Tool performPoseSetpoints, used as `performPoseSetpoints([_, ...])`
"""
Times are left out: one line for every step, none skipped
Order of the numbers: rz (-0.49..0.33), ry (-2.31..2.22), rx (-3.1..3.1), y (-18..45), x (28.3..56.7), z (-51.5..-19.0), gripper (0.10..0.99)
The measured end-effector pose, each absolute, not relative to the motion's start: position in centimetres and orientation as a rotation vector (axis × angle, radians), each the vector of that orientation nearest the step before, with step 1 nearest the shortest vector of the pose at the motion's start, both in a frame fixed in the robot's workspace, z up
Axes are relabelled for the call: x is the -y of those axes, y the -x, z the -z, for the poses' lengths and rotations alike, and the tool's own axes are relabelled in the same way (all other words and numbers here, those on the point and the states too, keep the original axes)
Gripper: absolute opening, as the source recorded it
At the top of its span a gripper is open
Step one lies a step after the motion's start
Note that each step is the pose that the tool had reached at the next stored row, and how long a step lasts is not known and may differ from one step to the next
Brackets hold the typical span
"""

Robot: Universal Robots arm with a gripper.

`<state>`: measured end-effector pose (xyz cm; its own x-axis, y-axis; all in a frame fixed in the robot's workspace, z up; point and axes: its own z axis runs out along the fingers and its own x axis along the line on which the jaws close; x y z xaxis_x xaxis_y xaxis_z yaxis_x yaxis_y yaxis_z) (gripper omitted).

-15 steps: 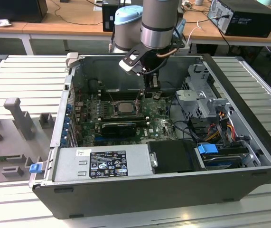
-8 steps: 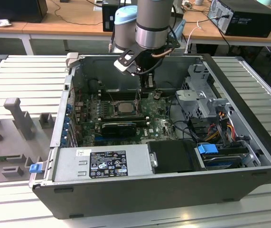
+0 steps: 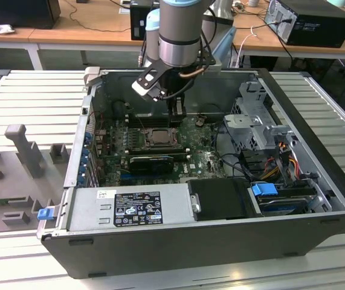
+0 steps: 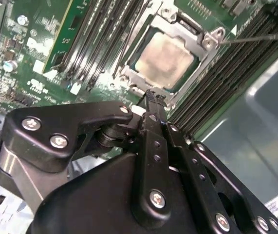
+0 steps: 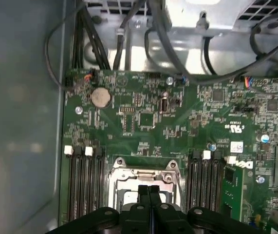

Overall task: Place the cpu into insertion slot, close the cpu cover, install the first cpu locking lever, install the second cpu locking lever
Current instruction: 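Close the cpu cover, then install the first cpu locking lever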

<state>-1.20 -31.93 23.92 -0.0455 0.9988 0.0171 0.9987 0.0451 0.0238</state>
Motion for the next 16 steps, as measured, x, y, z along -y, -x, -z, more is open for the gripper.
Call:
performPoseSetpoints([-0.046, -2.163, -2.273, 1.4, 31.9, -23.8, 0.106])
performPoseSetpoints([-0.046, -2.16, -2.278, 1.6, 31.9, -23.6, 0.106])
performPoseSetpoints([-0.042, -2.16, -2.281, 1.9, 31.9, -23.6, 0.106])
performPoseSetpoints([-0.039, -2.161, -2.284, 2.2, 31.9, -23.6, 0.106])
performPoseSetpoints([-0.037, -2.16, -2.287, 2.6, 31.9, -23.5, 0.106])
performPoseSetpoints([-0.036, -2.159, -2.288, 2.8, 31.9, -23.5, 0.106])
performPoseSetpoints([-0.037, -2.159, -2.289, 3.0, 31.9, -23.4, 0.106])
performPoseSetpoints([-0.037, -2.159, -2.289, 3.3, 31.9, -23.4, 0.106])
performPoseSetpoints([-0.037, -2.159, -2.289, 3.4, 31.9, -23.4, 0.106])
performPoseSetpoints([-0.036, -2.159, -2.289, 3.6, 31.9, -23.4, 0.106])
performPoseSetpoints([-0.036, -2.159, -2.289, 3.7, 31.9, -23.4, 0.106])
performPoseSetpoints([-0.036, -2.159, -2.289, 3.8, 31.9, -23.4, 0.106])
performPoseSetpoints([-0.036, -2.158, -2.289, 3.9, 31.9, -23.4, 0.106])
performPoseSetpoints([-0.036, -2.158, -2.289, 4.0, 31.9, -23.4, 0.106])
performPoseSetpoints([-0.037, -2.158, -2.289, 4.0, 31.9, -23.4, 0.106])
performPoseSetpoints([-0.036, -2.158, -2.289, 4.0, 31.9, -23.4, 0.106])
